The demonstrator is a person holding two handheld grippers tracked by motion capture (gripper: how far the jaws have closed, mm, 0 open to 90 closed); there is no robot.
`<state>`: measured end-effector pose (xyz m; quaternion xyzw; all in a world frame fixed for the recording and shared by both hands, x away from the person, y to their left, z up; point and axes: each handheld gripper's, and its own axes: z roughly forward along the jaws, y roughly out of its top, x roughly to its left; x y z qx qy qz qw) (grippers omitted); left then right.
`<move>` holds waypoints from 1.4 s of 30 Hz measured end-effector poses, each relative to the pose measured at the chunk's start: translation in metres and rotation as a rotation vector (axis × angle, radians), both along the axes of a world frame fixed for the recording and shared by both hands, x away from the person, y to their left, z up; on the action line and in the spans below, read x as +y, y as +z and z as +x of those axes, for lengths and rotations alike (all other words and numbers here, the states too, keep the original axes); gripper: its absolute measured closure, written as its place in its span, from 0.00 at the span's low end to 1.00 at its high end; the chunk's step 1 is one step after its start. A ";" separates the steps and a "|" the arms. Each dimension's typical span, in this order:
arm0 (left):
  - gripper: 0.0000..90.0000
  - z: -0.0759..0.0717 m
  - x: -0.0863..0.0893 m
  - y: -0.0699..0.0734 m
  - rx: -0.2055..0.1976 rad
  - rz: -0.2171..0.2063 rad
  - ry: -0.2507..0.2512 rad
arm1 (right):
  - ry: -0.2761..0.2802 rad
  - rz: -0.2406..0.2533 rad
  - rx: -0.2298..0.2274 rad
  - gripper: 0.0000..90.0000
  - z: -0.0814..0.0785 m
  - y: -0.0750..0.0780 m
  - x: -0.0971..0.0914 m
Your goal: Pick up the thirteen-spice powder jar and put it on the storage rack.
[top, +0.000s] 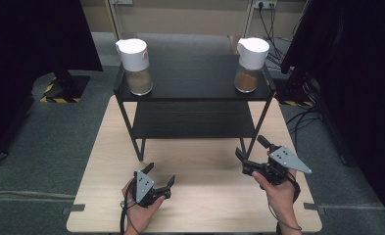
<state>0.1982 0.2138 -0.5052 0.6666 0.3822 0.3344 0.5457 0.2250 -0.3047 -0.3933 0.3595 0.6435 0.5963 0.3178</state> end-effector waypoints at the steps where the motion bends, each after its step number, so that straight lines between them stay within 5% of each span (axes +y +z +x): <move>1: 0.13 0.000 0.000 0.000 -0.001 0.000 0.000 | -0.002 -0.005 0.004 0.12 0.000 -0.001 0.000; 42: 0.13 0.000 -0.001 0.000 -0.002 0.003 0.002 | -0.011 -0.033 0.119 0.12 -0.005 -0.044 -0.006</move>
